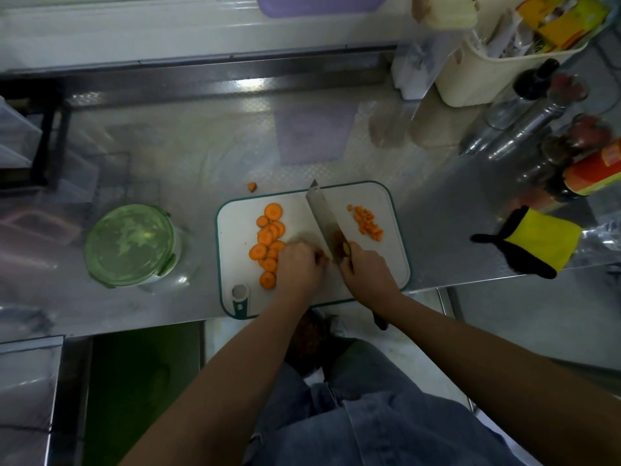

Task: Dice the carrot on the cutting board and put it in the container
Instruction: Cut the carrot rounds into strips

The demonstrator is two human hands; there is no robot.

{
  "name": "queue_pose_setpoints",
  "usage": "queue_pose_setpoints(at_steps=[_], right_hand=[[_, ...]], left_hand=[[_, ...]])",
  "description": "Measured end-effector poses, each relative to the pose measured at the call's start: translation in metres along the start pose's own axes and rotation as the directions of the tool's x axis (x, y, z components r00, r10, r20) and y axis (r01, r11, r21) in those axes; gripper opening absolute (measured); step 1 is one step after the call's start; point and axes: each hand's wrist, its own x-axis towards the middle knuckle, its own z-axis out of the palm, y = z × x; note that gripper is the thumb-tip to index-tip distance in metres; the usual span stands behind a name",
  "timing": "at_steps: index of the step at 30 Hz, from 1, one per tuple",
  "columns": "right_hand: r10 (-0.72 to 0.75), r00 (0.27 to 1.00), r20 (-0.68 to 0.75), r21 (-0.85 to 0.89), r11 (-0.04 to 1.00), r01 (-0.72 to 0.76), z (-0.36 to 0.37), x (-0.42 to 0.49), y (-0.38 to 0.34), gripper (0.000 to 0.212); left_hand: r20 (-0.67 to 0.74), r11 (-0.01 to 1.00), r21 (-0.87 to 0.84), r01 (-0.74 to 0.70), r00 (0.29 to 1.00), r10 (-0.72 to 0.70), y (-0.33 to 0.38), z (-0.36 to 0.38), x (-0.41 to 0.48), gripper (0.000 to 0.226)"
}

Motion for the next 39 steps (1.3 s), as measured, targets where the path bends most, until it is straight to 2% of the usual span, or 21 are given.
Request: queue_pose_setpoints(at_steps=[2, 5, 10, 13, 17, 19, 22, 25, 28, 30, 33, 36, 39], right_hand=[[-0.008, 1.000, -0.006, 0.037, 0.999, 0.008, -0.005, 0.000, 0.003, 0.026], [-0.049, 0.999, -0.008, 0.066, 0.997, 0.050, -0.011, -0.001, 0.002, 0.017], [-0.096, 0.995, -0.016, 0.091, 0.991, 0.097, -0.003, -0.007, 0.000, 0.021], [-0.104, 0.995, 0.009, 0.106, 0.989, 0.102, 0.004, -0.013, -0.003, 0.021], [-0.055, 0.998, -0.018, 0.089, 0.994, 0.056, 0.005, -0.015, 0.007, 0.026], [0.012, 0.998, -0.055, 0.086, 0.996, -0.007, -0.003, -0.012, 0.016, 0.019], [0.097, 0.992, -0.085, 0.124, 0.989, -0.086, -0.016, -0.005, 0.024, 0.021], [0.030, 0.999, -0.044, 0.126, 0.992, -0.025, -0.016, -0.005, 0.017, 0.015], [-0.051, 0.997, 0.053, 0.078, 0.996, 0.046, -0.010, -0.009, 0.011, 0.020], [-0.030, 0.998, 0.047, 0.084, 0.996, 0.026, -0.012, -0.008, 0.018, 0.022], [0.095, 0.995, -0.012, 0.142, 0.986, -0.093, -0.028, -0.003, 0.028, 0.025], [0.162, 0.986, 0.038, 0.290, 0.942, -0.166, -0.044, 0.000, 0.031, 0.020], [0.212, 0.977, 0.028, 0.365, 0.908, -0.207, -0.050, 0.005, 0.029, 0.022]], left_hand=[[-0.015, 0.999, -0.022, -0.038, 0.999, 0.037, -0.001, -0.001, -0.003, 0.019], [-0.032, 0.997, -0.071, 0.015, 0.999, -0.017, -0.006, 0.000, -0.004, 0.018], [-0.105, 0.991, -0.085, 0.103, 0.988, -0.112, -0.011, -0.003, -0.006, 0.008], [-0.169, 0.997, -0.005, 0.083, 0.982, -0.083, -0.016, -0.003, -0.011, 0.012], [-0.176, 0.997, 0.054, 0.059, 0.983, -0.049, -0.022, 0.001, -0.013, 0.022], [-0.151, 0.995, 0.076, 0.062, 0.987, -0.050, -0.021, 0.001, -0.013, 0.026], [-0.128, 0.994, 0.097, 0.053, 0.991, -0.040, -0.019, -0.001, -0.013, 0.027], [-0.113, 0.989, 0.136, 0.055, 0.993, -0.039, -0.018, -0.002, -0.012, 0.026], [-0.117, 0.989, 0.135, 0.059, 0.992, -0.043, -0.018, -0.002, -0.012, 0.026], [-0.117, 0.990, 0.126, 0.060, 0.992, -0.046, -0.020, 0.000, -0.012, 0.029], [-0.115, 0.992, 0.108, 0.057, 0.992, -0.044, -0.019, 0.001, -0.010, 0.032], [-0.159, 0.997, 0.062, -0.036, 0.986, 0.045, -0.010, 0.003, -0.008, 0.023], [-0.162, 0.971, -0.032, -0.236, 0.960, 0.228, 0.009, 0.007, -0.005, 0.022]])
